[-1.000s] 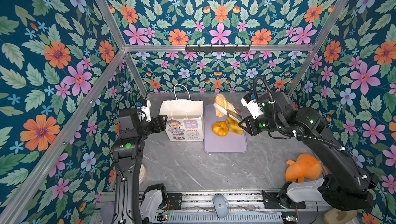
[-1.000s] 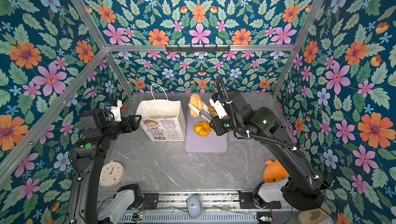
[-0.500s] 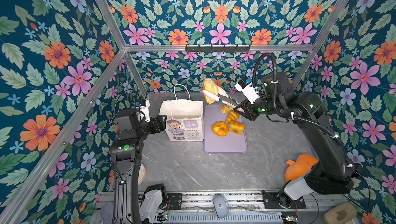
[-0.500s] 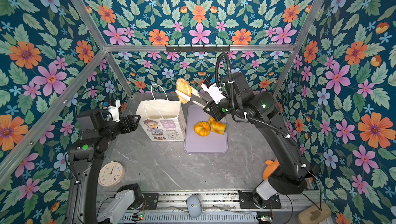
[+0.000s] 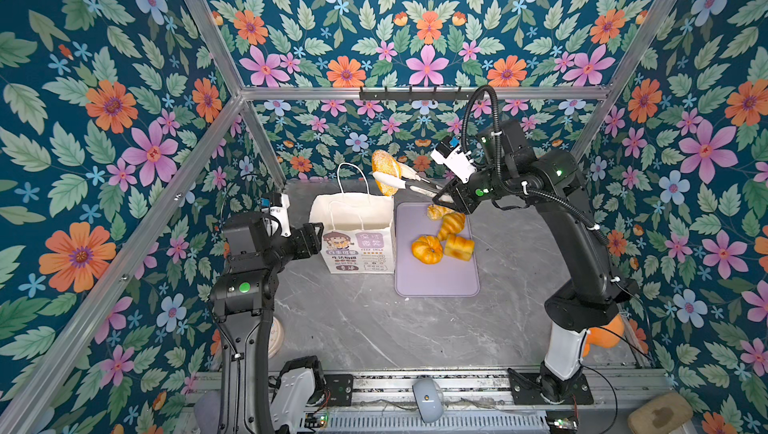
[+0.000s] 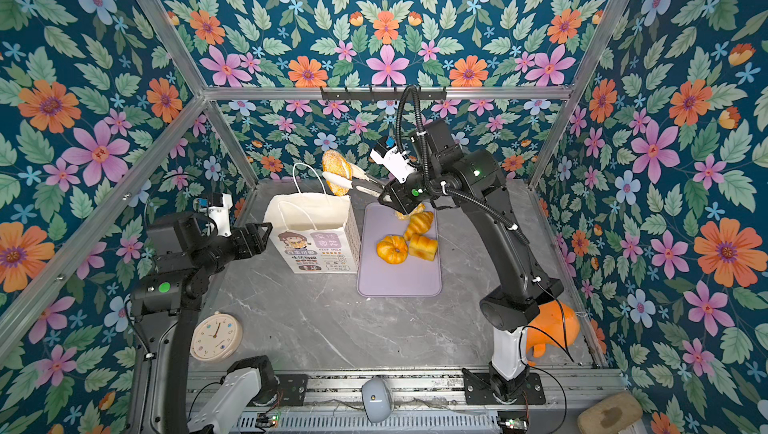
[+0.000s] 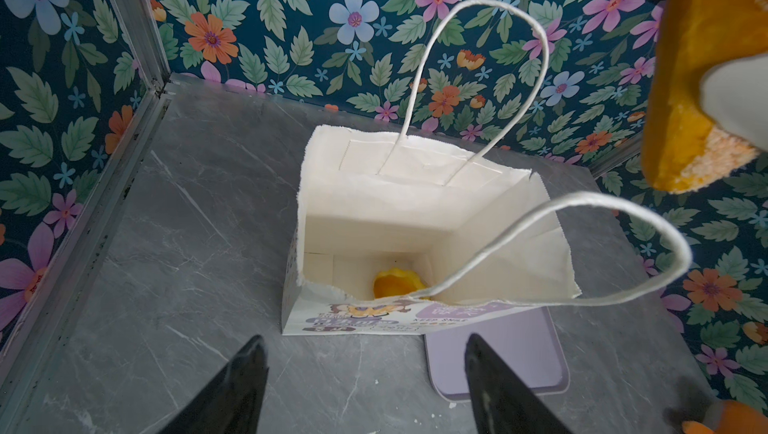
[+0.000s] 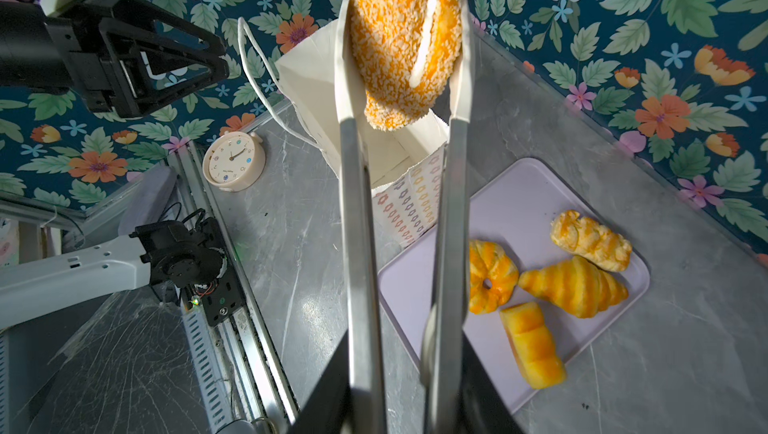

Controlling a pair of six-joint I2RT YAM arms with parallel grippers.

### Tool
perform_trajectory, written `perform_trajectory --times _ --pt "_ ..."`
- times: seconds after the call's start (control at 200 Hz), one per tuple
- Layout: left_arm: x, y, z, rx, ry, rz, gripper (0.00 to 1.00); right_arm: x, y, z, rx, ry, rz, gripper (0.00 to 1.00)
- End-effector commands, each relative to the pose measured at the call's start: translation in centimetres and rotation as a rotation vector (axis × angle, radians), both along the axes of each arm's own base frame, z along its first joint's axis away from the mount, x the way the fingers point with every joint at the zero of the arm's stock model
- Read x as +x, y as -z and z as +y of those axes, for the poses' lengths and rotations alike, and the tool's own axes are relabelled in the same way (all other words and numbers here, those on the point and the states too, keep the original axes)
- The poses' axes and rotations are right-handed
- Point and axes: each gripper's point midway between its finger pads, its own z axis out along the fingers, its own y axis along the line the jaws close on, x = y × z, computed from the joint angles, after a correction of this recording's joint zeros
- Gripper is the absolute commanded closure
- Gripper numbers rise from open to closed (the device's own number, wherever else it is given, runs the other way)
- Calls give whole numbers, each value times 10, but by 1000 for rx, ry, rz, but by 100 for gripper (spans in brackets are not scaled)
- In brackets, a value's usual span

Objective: Place the fake bread into the paper bag
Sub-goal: 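Lift the sugar-coated bun with the tongs and carry it over the paper bag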

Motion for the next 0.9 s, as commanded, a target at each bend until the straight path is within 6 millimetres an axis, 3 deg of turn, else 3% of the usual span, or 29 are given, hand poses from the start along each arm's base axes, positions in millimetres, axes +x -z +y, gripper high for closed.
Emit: perform_trajectory --times 0.0,0.275,0.895 --pt "-1 0 -1 -1 4 7 24 -4 3 7 3 -61 6 69" --pt "1 2 -3 -11 14 8 25 -10 19 21 -3 -198 20 69" --pt "0 6 -2 -11 11 16 25 6 57 37 -60 -257 42 69"
